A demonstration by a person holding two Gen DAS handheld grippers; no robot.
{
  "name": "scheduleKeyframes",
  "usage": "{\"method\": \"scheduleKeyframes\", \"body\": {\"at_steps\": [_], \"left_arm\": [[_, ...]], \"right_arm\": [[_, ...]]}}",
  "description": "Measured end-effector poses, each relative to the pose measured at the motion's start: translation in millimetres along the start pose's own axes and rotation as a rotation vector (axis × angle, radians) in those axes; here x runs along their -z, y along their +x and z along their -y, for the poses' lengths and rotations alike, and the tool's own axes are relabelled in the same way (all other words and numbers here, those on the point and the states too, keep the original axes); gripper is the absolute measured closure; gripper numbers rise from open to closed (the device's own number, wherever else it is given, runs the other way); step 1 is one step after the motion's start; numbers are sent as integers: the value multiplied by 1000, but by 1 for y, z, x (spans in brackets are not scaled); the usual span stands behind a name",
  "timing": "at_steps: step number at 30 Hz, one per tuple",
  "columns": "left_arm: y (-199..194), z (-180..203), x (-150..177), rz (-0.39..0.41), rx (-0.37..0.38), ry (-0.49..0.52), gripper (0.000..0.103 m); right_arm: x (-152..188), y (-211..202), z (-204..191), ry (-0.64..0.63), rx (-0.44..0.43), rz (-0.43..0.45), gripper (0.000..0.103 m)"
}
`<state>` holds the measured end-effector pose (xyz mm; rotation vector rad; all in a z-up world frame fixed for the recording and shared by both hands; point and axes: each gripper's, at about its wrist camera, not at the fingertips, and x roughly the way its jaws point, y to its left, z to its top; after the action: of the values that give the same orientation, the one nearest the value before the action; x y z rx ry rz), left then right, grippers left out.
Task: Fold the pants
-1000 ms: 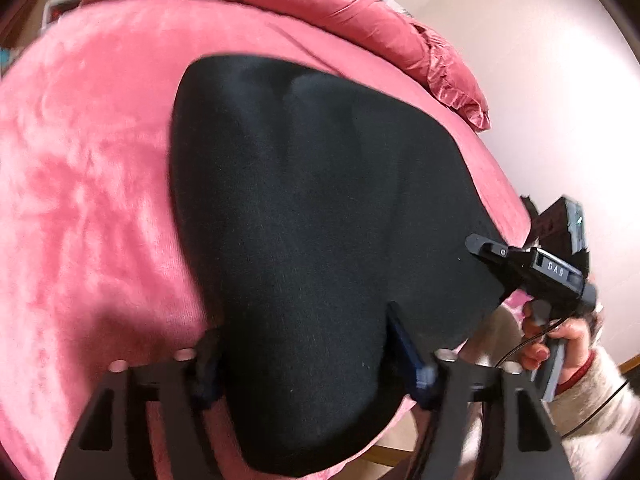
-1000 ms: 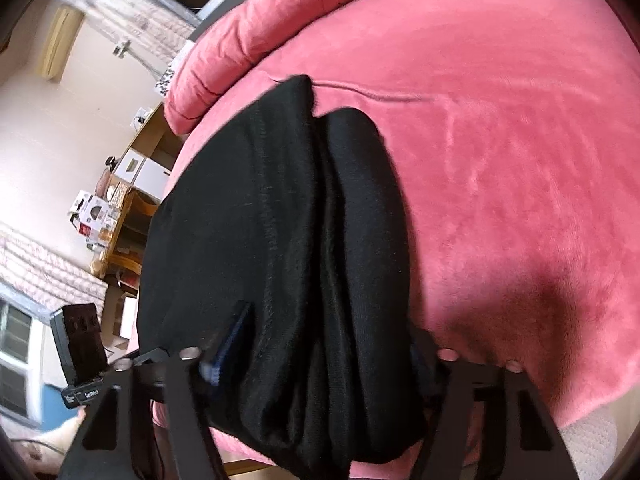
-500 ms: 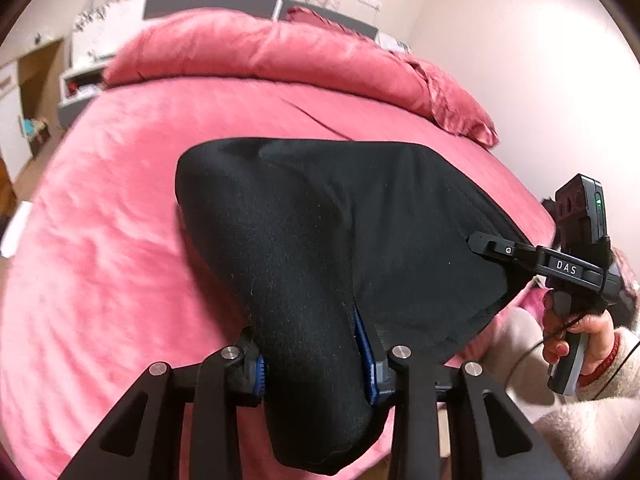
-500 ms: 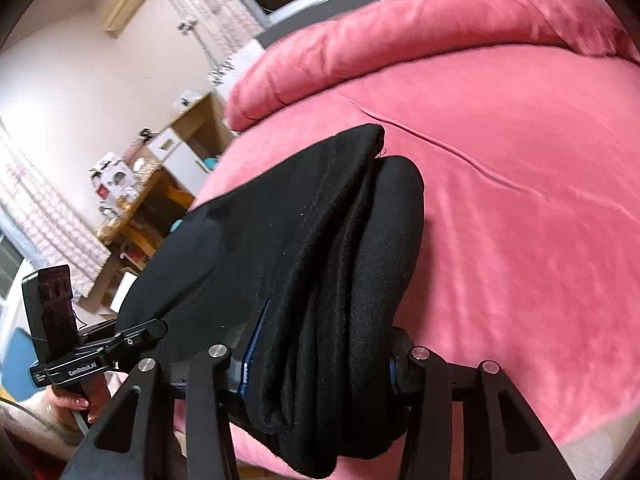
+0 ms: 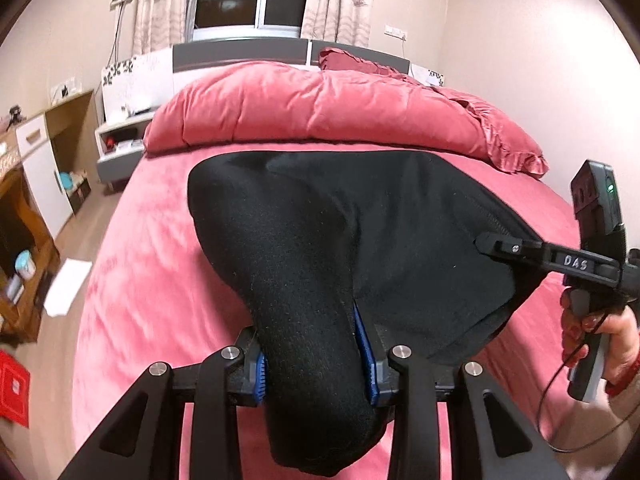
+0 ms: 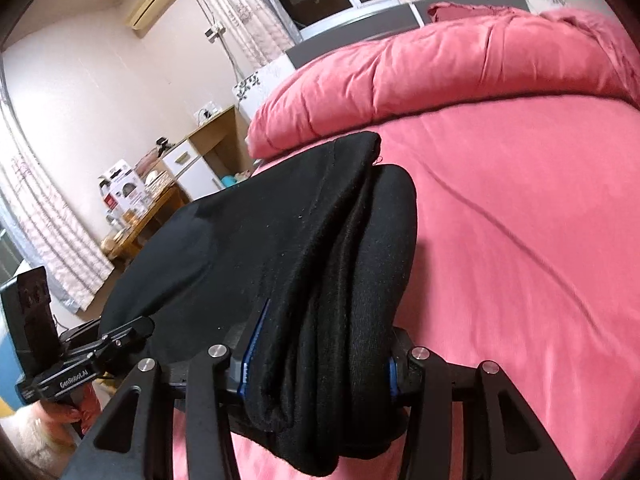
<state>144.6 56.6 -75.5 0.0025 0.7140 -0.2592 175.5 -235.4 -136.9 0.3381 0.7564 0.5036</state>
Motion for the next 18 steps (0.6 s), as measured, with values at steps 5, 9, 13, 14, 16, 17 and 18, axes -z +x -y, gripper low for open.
{"method": "scheduleKeyframes", "body": {"at_steps": [5, 9, 13, 14, 16, 17, 18], "left_arm": [[63, -12, -10, -58, 6, 20, 65], [86, -12, 10, -31, -43, 55, 39], [78, -20, 28, -15, -25, -8, 32], [74, -22, 30, -27, -17, -36, 32], [58, -23, 36, -36, -20, -63, 34], [49, -22, 39, -16, -34, -60, 35], [37, -21, 40, 27, -70, -49, 35]], "right_arm": [[-12, 38, 30, 40, 50, 2, 53], [5, 59, 68, 118, 67, -45, 42], [11, 50, 65, 82, 83, -26, 37], [10, 48, 61, 73, 102, -27, 35], [11, 37, 56, 68, 147, -25, 34], [12, 29, 55, 68, 168, -19, 34], [12, 18, 50, 56, 211, 4, 34]]}}
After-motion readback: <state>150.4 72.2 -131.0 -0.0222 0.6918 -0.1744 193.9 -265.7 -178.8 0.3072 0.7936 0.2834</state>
